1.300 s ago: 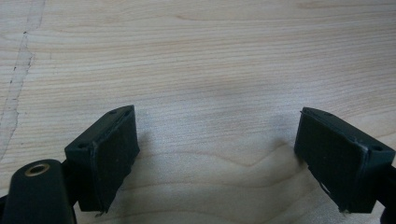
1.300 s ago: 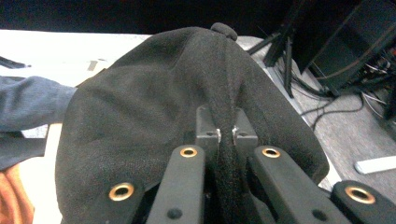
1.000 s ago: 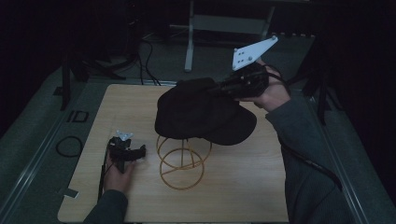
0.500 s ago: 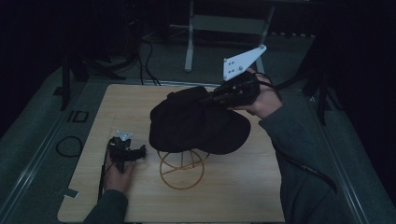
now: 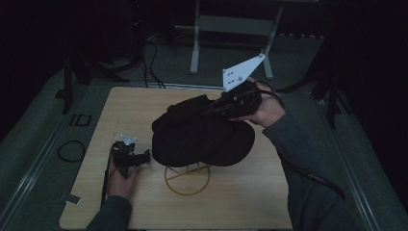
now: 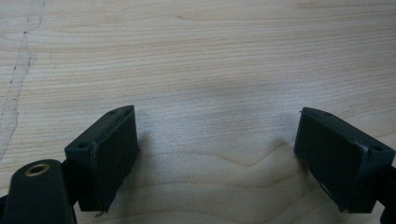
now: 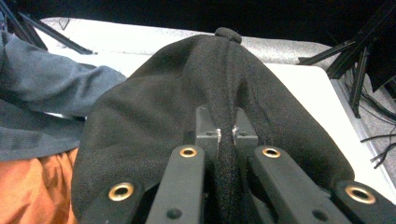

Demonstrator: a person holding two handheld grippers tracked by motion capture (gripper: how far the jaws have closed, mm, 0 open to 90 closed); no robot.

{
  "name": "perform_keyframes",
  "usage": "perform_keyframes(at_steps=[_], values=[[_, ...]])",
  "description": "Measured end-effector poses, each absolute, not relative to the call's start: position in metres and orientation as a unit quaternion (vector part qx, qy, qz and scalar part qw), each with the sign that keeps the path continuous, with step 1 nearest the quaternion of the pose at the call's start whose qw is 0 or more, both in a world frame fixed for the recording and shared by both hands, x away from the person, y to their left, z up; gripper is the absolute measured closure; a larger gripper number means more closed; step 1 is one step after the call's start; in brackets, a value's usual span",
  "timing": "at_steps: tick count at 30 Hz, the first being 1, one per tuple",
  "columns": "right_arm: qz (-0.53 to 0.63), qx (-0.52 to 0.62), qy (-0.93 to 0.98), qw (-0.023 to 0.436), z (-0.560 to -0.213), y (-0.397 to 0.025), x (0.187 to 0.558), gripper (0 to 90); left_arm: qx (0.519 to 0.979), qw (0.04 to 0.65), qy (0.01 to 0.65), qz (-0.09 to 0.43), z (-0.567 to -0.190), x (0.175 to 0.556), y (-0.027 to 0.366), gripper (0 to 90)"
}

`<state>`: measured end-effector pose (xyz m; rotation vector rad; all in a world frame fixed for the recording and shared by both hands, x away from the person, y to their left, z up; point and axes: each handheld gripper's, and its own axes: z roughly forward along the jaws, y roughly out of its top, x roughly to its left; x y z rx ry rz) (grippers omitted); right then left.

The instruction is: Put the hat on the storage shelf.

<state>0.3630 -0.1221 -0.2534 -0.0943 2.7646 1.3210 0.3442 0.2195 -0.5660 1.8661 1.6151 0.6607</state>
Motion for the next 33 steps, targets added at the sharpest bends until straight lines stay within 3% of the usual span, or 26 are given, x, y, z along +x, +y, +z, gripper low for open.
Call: perform_keyframes(at_steps=[8, 16, 33], values=[[0.433, -0.043, 0.900, 0.033, -0.254, -0.117, 0.358, 85.9, 0.701, 0.287, 0.604, 0.247, -0.566, 0.344, 0.220, 13.1], [0.470, -0.059, 0.880, 0.037, -0.231, -0.121, 0.350, 85.9, 0.700, 0.288, 0.605, 0.247, -0.566, 0.344, 0.219, 13.2], [0.415, -0.047, 0.908, 0.013, -0.273, -0.106, 0.357, 85.4, 0.699, 0.289, 0.606, 0.247, -0.566, 0.344, 0.219, 13.1]])
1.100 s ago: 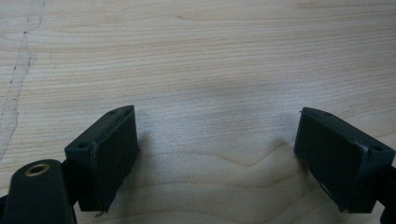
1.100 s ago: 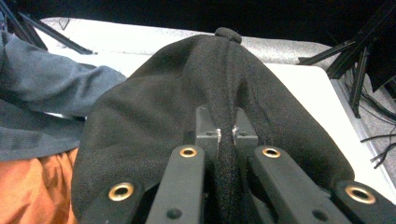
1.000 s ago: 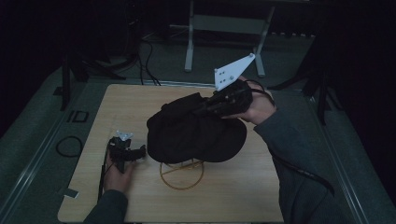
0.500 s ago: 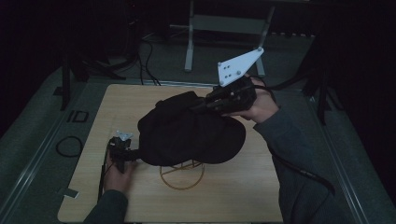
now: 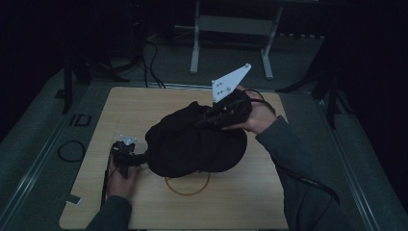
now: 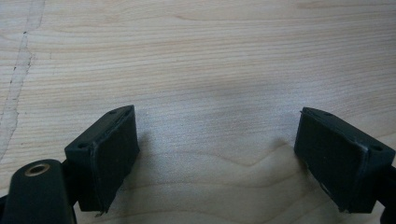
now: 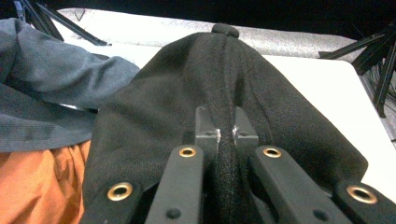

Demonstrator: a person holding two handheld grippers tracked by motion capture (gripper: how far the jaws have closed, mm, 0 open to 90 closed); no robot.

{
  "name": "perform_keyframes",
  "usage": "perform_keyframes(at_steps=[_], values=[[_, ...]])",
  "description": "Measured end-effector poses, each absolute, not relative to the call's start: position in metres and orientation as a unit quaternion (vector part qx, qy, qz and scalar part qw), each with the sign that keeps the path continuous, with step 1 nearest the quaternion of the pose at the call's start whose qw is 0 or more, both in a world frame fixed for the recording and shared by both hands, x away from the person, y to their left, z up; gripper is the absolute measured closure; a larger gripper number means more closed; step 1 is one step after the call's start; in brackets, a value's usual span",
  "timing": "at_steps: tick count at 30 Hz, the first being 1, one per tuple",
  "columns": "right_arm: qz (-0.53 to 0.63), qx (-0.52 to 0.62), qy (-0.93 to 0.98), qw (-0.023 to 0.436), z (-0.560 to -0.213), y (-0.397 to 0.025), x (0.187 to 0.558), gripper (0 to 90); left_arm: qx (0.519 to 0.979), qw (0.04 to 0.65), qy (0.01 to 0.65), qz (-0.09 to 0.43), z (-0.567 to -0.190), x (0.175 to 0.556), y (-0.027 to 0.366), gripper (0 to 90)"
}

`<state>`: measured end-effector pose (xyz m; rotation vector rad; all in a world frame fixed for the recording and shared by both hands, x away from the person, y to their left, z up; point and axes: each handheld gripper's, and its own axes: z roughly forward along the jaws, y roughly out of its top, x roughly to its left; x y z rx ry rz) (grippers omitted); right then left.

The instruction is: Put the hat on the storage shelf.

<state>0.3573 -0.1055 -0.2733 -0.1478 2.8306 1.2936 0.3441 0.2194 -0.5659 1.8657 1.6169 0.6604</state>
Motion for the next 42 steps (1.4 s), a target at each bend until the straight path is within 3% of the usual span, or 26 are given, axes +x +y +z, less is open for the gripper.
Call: perform_keyframes(at_steps=[42], values=[[0.379, -0.048, 0.924, -0.024, -0.298, -0.105, 0.357, 79.3, 0.699, 0.289, 0.606, 0.247, -0.566, 0.344, 0.219, 13.1]])
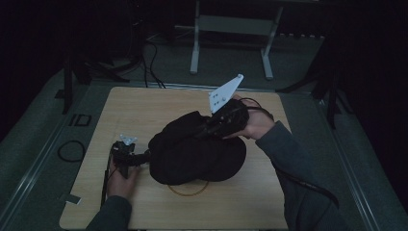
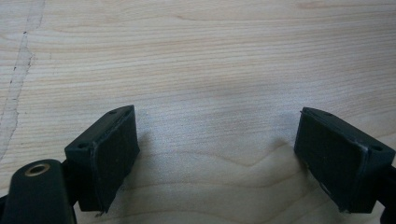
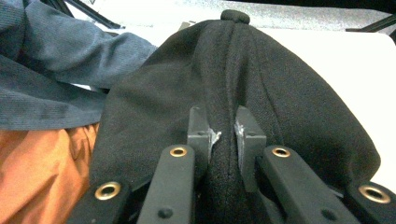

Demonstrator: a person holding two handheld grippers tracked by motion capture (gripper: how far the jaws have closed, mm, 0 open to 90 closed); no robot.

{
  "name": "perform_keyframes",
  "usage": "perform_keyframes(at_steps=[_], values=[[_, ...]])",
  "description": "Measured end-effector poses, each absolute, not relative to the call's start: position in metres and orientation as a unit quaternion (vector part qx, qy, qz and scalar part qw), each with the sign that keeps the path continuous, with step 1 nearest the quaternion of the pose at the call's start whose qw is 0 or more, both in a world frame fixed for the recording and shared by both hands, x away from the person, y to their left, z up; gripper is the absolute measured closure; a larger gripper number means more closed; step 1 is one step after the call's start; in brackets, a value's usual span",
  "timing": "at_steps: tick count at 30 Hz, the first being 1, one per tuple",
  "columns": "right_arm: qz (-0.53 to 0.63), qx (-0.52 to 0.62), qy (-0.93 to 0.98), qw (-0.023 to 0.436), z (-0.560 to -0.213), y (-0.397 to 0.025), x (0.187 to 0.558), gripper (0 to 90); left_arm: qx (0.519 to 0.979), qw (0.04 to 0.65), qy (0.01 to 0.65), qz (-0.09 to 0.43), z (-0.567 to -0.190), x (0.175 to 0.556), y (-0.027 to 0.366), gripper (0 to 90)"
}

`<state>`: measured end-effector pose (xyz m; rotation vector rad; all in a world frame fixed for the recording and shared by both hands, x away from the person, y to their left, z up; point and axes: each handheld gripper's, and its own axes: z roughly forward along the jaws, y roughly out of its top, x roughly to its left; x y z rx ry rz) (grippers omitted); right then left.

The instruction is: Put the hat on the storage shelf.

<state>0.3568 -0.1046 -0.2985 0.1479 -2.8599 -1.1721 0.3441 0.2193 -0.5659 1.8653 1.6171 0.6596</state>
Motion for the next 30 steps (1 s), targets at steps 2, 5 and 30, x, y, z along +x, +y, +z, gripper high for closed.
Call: perform_keyframes(at_steps=[2, 5, 30], values=[[-0.377, 0.048, -0.925, 0.024, -0.2989, -0.1045, 0.3566, 77.8, 0.699, 0.289, 0.606, 0.247, -0.5659, 0.3441, 0.2194, 13.1], [-0.371, 0.049, -0.927, 0.022, -0.2995, -0.1034, 0.3557, 70.7, 0.699, 0.289, 0.606, 0.247, -0.5659, 0.3441, 0.2194, 13.1], [-0.381, 0.023, -0.924, 0.003, -0.3030, -0.1083, 0.3583, 36.2, 0.699, 0.289, 0.606, 0.247, -0.5659, 0.3441, 0.2194, 13.2]])
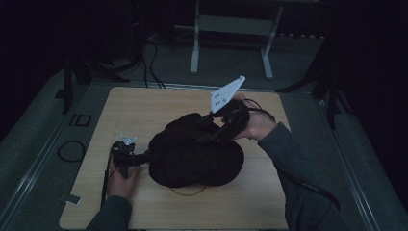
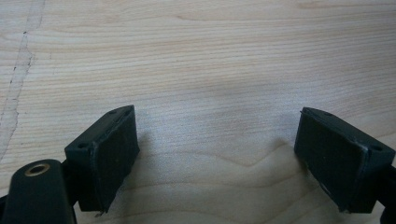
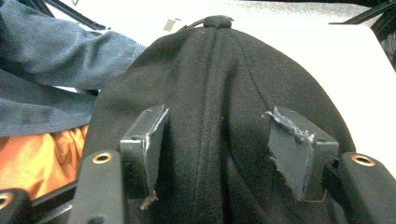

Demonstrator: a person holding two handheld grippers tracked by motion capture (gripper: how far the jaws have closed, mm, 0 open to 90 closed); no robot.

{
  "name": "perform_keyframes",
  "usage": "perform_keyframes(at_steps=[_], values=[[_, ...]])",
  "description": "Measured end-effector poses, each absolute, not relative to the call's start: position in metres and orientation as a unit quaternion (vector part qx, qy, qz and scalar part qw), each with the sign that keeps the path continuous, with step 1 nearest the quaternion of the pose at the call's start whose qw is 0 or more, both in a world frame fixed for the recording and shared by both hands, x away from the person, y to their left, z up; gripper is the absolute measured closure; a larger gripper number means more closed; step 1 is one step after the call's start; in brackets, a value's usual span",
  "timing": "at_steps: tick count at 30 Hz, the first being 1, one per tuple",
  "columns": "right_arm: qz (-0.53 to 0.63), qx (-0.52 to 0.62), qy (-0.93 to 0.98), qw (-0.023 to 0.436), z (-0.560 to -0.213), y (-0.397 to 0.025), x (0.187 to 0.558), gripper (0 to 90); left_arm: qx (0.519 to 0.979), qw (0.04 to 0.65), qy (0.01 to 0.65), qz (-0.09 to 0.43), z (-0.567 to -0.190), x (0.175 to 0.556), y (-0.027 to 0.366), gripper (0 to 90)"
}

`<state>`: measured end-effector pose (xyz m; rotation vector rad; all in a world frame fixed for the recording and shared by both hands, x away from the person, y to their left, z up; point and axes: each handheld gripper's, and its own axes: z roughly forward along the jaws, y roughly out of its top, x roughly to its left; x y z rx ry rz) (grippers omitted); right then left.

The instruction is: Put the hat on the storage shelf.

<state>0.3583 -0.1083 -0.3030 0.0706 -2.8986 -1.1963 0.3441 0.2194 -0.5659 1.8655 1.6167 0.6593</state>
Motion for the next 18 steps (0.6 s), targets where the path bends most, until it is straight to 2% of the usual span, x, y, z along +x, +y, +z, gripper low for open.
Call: perform_keyframes(at_steps=[9, 18], values=[[-0.363, 0.017, -0.932, 0.008, -0.312, -0.114, 0.360, 36.1, 0.699, 0.289, 0.606, 0.247, -0.566, 0.344, 0.219, 13.1], [-0.391, -0.007, -0.920, 0.006, -0.309, -0.129, 0.364, 33.5, 0.698, 0.290, 0.606, 0.247, -0.566, 0.344, 0.219, 13.2]])
